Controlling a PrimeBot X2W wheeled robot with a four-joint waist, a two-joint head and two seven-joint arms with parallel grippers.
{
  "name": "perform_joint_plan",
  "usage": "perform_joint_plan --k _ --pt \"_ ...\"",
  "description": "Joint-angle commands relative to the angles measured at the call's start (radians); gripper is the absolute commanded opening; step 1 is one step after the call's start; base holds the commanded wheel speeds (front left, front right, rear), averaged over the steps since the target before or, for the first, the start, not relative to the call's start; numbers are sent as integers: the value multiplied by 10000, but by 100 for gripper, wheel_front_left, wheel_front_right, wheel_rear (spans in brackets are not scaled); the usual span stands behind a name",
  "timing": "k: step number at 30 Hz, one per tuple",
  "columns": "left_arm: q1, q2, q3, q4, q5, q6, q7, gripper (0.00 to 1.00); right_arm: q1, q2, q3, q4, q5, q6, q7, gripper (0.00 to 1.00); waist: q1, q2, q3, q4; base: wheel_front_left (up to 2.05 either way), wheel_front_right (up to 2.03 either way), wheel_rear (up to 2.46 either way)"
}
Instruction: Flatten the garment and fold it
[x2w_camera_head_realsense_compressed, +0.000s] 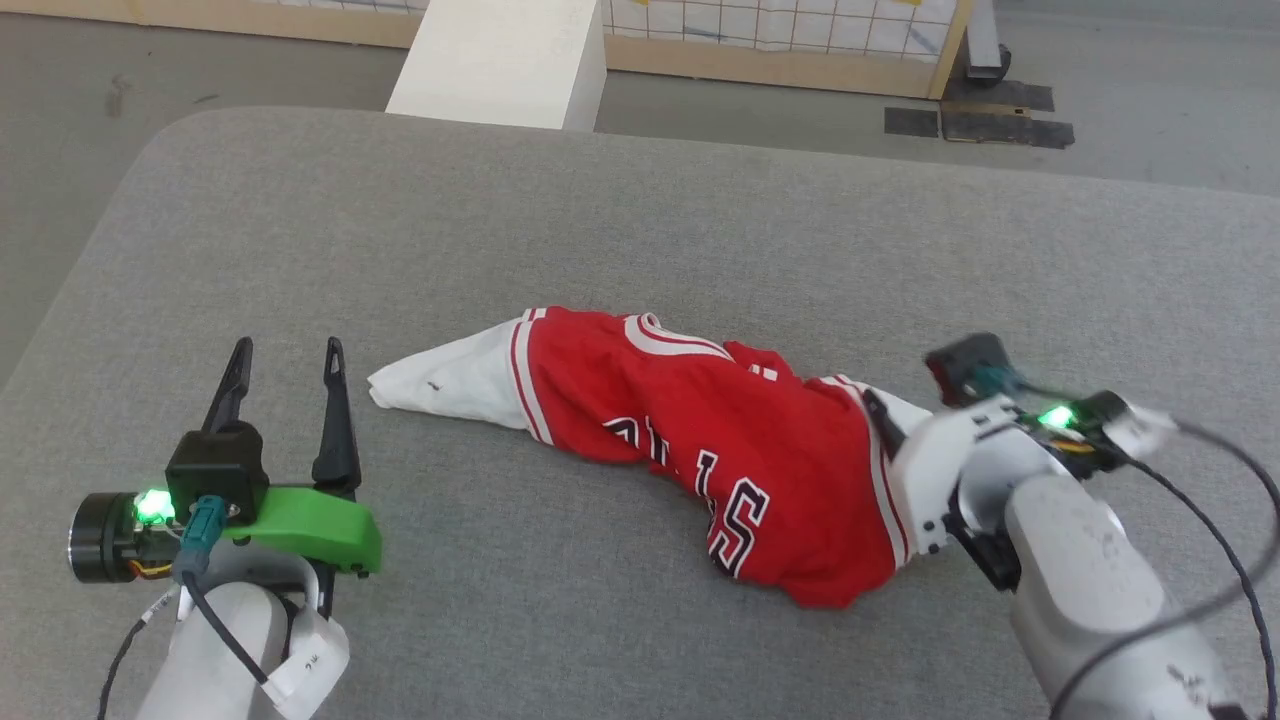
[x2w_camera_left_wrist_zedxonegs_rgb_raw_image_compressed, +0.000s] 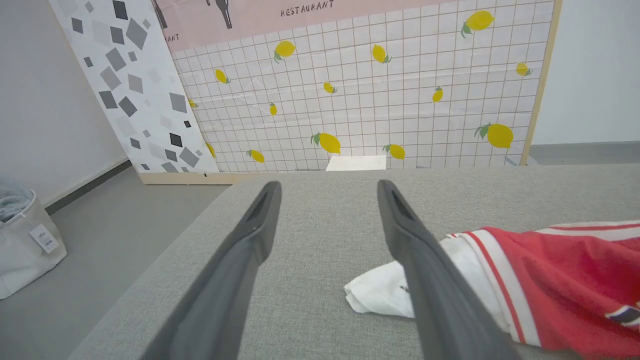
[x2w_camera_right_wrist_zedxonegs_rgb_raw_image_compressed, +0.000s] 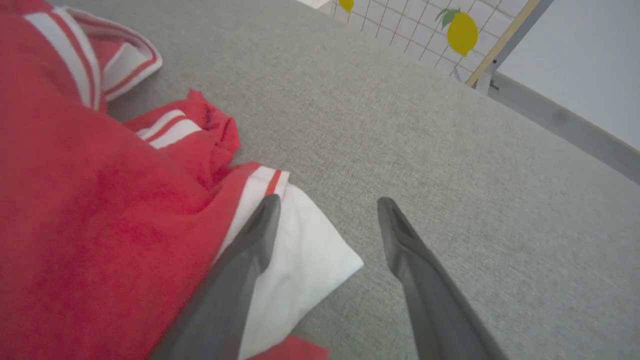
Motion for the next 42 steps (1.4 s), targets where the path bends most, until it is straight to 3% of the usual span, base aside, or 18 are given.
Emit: perform_joint_plan --k 1,6,14,18,24,25,26,35,42 --pt "151 -148 187 15 247 -151 -37 100 -362 -142 454 328 470 -15 699 100 0 0 5 27 0 0 0" --pt "234 -645 759 104 719 -633 -37 100 -1343 -989 2149 785 2111 -15 2775 100 0 0 41 147 0 0 0" --pt "243 -1193 1419 266 1206 -1213 -37 100 -1927 -1832 4421 567 4660 -15 4853 100 0 0 163 262 0 0 0" --pt "176 -1417 1632 360 1395 -1436 -37 100 -1999 -2133 5307 557 5387 -15 5241 100 0 0 277 325 0 0 0" --pt "81 -1705 1944 479 1662 -1684 -37 100 -1994 -2118 5945 1199 5983 -15 4985 100 0 0 441 368 0 0 0" --pt "73 -1742 1996 496 1710 -1718 -37 100 -2033 -2120 6065 1300 5955 -15 4794 76 0 0 461 362 0 0 0" --pt "72 -1764 2032 509 1738 -1740 -37 100 -2064 -2128 6145 1362 5917 -15 4641 0 0 0 470 354 0 0 0" --pt "211 -1691 2456 973 2006 -1856 -37 100 -2348 -2061 6231 1615 5638 -15 1989 0 0 0 -43 -128 0 0 0" --pt "-406 -1167 2688 1884 2130 -2064 -38 100 -1855 -2096 5651 1190 5301 -15 87 0 0 0 -256 -714 0 0 0"
